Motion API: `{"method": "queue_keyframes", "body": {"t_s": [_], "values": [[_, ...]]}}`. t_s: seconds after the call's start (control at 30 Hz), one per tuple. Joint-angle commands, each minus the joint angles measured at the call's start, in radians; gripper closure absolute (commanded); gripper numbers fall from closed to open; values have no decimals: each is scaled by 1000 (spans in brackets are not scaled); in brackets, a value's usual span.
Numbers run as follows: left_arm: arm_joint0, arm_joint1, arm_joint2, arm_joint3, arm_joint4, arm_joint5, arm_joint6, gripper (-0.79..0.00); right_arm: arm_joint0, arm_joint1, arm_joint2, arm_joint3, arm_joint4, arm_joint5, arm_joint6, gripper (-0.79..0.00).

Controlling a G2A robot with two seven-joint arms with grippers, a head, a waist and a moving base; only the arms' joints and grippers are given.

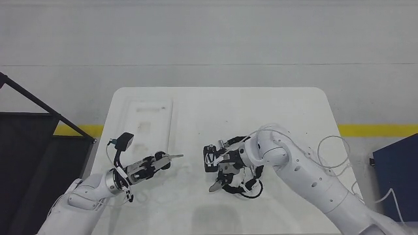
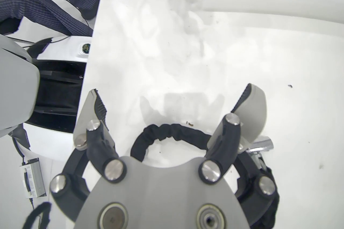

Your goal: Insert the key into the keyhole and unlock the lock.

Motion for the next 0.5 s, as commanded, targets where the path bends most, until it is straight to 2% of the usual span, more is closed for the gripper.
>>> {"method": "queue_keyframes", "body": {"t_s": [0.0,0.33,0.47], "values": [[0,0,0,0,0,0,0,0,0,0,0,0,2,0,0,-785],[0,0,0,0,0,0,0,0,0,0,0,0,2,0,0,-785],[0,0,0,0,0,0,0,0,-9,-2,-4,-5,35,65,-15,-785]]}}
